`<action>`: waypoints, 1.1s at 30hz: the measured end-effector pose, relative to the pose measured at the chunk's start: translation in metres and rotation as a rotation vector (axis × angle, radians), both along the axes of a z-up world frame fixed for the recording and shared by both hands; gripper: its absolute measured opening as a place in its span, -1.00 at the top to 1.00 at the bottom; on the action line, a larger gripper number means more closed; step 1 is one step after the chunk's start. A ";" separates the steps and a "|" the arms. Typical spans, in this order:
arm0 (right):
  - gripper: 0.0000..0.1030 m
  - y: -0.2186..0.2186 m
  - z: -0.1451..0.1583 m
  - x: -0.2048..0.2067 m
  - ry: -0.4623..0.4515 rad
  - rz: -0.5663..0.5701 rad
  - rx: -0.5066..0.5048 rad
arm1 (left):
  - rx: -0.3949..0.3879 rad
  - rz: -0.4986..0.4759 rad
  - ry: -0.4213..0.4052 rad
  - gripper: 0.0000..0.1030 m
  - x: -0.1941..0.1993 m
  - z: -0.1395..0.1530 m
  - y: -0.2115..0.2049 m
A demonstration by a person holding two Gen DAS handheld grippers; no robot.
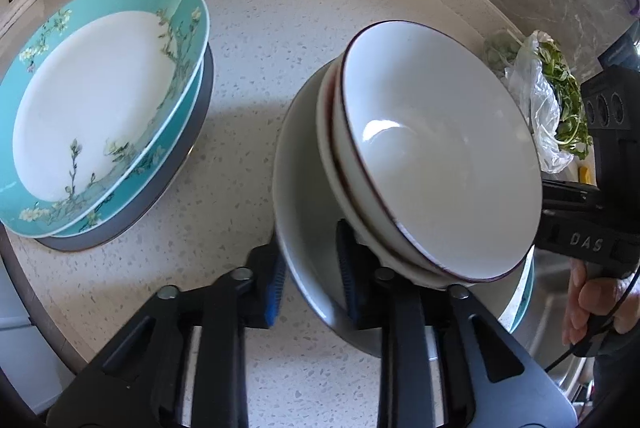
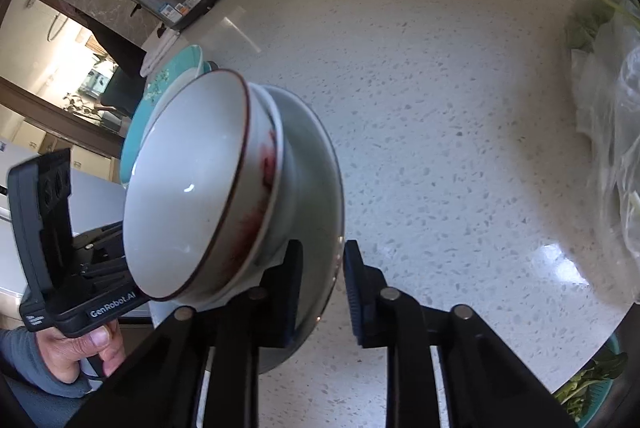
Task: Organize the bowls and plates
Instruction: 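Pinch the white plate rim with both tools and lift the stack, then carry the plate-and-bowl stack onto the teal plate stack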
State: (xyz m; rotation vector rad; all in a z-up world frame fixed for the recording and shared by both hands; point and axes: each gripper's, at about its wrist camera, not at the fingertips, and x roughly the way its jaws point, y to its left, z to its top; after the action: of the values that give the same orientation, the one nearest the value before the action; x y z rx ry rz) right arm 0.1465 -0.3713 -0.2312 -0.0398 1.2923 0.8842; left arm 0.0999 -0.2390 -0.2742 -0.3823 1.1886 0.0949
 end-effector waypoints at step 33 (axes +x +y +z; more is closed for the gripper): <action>0.57 -0.015 0.024 -0.026 -0.034 -0.091 0.015 | 0.029 -0.088 -0.017 0.72 -0.027 0.034 -0.018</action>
State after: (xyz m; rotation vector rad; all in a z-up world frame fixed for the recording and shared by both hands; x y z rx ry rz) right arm 0.1205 -0.3863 -0.2072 0.0151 1.2459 0.8116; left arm 0.0731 -0.2566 -0.2397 -0.3043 1.1838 0.0330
